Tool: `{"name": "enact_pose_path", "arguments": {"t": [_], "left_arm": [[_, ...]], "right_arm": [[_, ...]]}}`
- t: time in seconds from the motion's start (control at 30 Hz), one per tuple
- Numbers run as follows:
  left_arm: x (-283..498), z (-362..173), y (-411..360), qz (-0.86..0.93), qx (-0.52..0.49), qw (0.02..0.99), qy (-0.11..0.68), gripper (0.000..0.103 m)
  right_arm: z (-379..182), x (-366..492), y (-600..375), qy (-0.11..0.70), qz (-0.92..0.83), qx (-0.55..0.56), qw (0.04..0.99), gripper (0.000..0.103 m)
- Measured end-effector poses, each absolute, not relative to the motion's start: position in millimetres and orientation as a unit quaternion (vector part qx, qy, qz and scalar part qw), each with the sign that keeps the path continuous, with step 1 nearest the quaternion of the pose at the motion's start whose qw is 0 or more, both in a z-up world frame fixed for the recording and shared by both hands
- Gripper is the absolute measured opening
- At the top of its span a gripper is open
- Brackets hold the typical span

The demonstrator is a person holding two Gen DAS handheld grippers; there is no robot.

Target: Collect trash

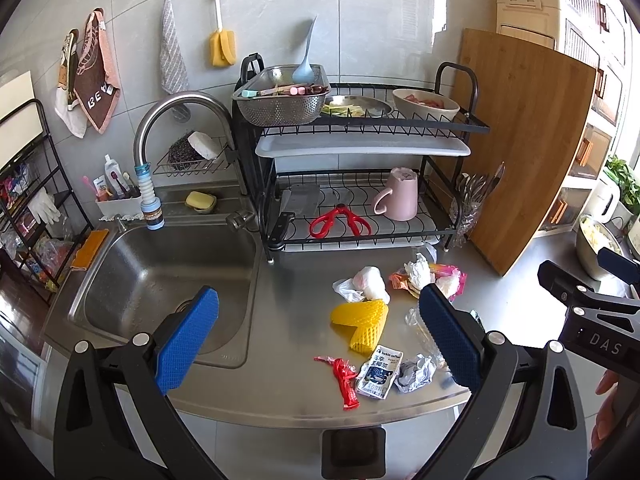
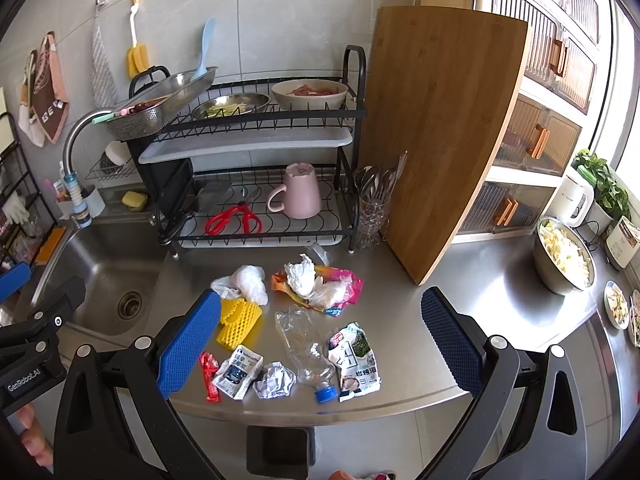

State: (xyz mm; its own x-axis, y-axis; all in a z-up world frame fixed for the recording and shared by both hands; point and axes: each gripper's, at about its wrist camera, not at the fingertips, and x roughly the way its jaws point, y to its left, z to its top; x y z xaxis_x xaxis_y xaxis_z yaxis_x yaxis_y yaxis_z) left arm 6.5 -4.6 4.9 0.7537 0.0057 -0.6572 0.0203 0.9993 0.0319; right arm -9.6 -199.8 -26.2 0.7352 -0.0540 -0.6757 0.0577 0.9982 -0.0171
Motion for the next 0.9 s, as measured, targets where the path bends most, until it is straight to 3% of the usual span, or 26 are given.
{"name": "enact_pose_path", "arguments": {"t": [0.9], "left_arm": [[8.7,4.7,-6.4,-0.001,0.027,0.935,0.353,0.095]], "right_arm": [[-28.8,-6.6,-200.5,0.366,-0.026,0.005,0.930,0.100]]}}
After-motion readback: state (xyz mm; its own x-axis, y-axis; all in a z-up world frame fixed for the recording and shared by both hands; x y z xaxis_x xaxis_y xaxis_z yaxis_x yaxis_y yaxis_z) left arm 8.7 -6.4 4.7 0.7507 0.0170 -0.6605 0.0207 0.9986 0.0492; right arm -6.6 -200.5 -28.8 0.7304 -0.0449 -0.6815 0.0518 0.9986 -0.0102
